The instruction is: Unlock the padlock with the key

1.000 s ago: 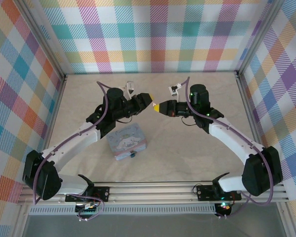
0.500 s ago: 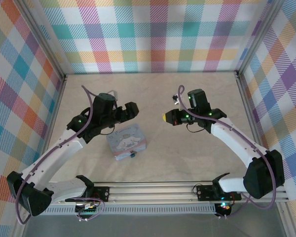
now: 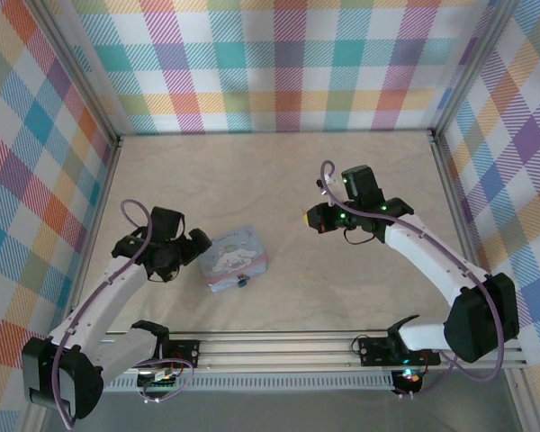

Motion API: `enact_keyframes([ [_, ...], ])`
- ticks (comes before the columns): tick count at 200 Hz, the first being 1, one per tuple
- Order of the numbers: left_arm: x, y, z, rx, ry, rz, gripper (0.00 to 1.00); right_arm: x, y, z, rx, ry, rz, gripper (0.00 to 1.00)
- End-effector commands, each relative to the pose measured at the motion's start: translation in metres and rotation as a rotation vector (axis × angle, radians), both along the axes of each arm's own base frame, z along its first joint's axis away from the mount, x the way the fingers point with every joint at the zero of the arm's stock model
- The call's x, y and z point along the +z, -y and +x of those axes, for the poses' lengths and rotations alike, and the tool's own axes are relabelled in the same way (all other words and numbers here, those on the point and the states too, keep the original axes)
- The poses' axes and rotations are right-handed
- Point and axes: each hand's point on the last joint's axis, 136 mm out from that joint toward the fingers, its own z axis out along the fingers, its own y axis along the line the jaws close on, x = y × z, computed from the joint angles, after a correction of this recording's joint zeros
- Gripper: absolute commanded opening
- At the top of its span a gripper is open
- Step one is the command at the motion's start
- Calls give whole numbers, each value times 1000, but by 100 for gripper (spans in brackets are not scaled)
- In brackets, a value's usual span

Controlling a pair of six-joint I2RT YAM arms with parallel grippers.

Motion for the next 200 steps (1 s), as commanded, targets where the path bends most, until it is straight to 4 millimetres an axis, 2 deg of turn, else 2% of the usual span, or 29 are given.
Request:
enact_keyframes([
  [1, -2, 21, 10, -61, 29, -105, 100, 10, 0, -4, 20, 30, -1, 0],
  [37, -15, 37, 21, -140, 19, -145, 95, 8, -1, -6, 24, 20, 4, 0],
  [69, -25, 53, 34, -197, 9, -167, 87, 7, -2, -6, 25, 16, 7, 0],
  [97, -27, 67, 47, -255, 18, -125, 83, 8, -1, -8, 25, 12, 9, 0],
  [126, -38, 86, 61, -307, -11, -76, 76, 5, 2, -12, 27, -4, -9, 0],
  [167, -47, 124, 98, -413, -14, -24, 74, 3, 6, -22, 24, -18, 1, 0],
  [200, -41, 155, 139, -471, 29, -18, 78, -4, 3, -31, 24, -61, 44, 0],
])
